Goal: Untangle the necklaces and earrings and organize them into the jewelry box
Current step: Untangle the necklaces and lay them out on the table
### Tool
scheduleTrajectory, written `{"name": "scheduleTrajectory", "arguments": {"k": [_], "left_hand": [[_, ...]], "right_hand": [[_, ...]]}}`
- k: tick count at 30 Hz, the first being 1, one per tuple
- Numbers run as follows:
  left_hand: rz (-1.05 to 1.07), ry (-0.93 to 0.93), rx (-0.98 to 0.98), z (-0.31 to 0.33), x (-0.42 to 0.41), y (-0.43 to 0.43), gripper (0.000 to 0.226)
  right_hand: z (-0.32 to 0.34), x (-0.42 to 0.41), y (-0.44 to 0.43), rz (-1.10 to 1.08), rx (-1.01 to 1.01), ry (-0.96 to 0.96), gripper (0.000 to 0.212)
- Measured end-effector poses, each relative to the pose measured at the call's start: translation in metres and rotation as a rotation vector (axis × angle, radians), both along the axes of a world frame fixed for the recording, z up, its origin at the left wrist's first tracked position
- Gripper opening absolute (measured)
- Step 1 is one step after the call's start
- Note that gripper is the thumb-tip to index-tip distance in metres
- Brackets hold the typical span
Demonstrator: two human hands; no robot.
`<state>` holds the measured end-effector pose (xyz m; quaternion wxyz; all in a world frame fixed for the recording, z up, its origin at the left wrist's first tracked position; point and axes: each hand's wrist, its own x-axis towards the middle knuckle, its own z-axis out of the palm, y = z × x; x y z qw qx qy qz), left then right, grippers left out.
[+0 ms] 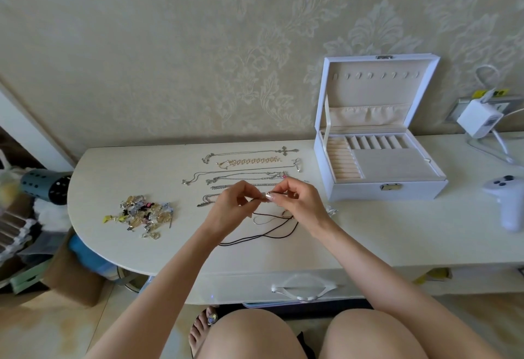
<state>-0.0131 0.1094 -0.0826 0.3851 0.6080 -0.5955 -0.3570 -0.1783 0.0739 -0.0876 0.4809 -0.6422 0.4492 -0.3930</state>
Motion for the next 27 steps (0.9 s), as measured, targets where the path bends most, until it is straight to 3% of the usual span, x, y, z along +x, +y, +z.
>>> {"name": "scheduleTrajectory", "arguments": {"k": [3,9,14,27], "left_hand": [[-0.102,0.027,0.065,0.001,-0.005,-0.002,0.024],[-0.046,-0.145,0.035,0.007,-0.008,-0.012,0.016],[0.171,-0.018,-0.066,0.014,-0.003,-0.014,0.024],[0.554,0.041,-0.018,-0.009,0.011,-0.019,0.026]], "right_hand": [[0.001,0.0,0.0,0.037,0.004,0.026,0.005],[0.008,-0.009,-0.011,0.152,0.059,0.142,0.013],[0.02,-0.022,-0.018,0.238,0.063,0.266,0.012],[0.034,-0.041,-0.018,0.117,0.026,0.084,0.026]]}}
